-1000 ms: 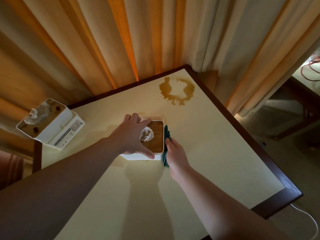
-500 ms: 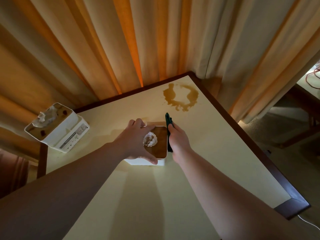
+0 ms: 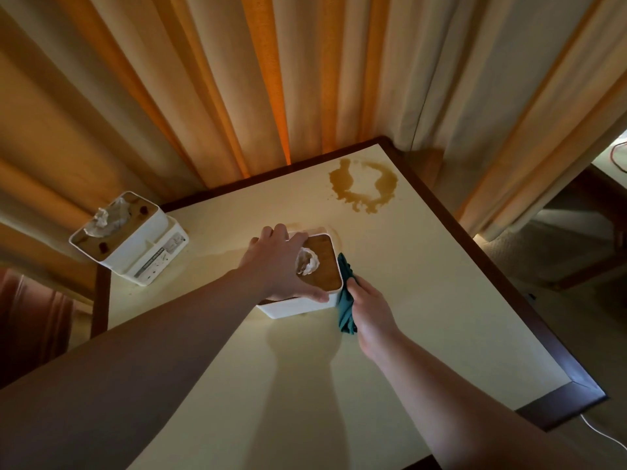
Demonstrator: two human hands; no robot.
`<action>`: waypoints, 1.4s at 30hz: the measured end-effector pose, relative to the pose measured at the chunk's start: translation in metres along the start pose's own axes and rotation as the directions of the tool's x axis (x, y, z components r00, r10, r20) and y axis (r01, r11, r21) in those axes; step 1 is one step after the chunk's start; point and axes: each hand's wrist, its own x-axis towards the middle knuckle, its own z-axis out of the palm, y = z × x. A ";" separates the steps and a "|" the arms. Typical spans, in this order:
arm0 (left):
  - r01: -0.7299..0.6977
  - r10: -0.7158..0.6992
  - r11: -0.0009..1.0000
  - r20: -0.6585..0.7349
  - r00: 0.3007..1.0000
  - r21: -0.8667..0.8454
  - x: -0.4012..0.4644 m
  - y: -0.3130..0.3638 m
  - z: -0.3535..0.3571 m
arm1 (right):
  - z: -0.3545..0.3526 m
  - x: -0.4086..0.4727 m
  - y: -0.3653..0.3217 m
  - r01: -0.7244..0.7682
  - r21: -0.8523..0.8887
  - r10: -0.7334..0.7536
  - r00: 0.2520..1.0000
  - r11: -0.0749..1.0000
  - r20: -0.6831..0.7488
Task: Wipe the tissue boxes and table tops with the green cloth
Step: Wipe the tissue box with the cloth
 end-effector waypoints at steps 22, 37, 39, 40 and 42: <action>0.328 -0.312 0.926 0.112 0.943 -0.186 -0.013 0.023 -0.009 | -0.083 0.004 -0.004 0.440 -0.866 -0.338 0.873 0.238 0.351; 0.359 -0.347 0.906 0.092 0.933 -0.222 -0.021 0.023 0.008 | -0.087 0.020 -0.003 0.545 -0.837 -0.168 0.822 -0.045 0.544; 0.237 -0.223 0.952 0.088 0.971 -0.194 -0.028 0.012 0.007 | -0.078 0.022 -0.018 0.566 -0.824 -0.212 0.809 0.027 0.549; 0.187 -0.172 0.963 0.094 0.981 -0.194 -0.033 0.005 0.006 | -0.072 0.021 -0.025 0.579 -0.813 -0.232 0.800 0.057 0.553; 0.129 -0.112 0.969 0.091 0.990 -0.212 -0.043 -0.006 0.006 | -0.056 0.018 -0.041 0.608 -0.786 -0.257 0.781 0.106 0.569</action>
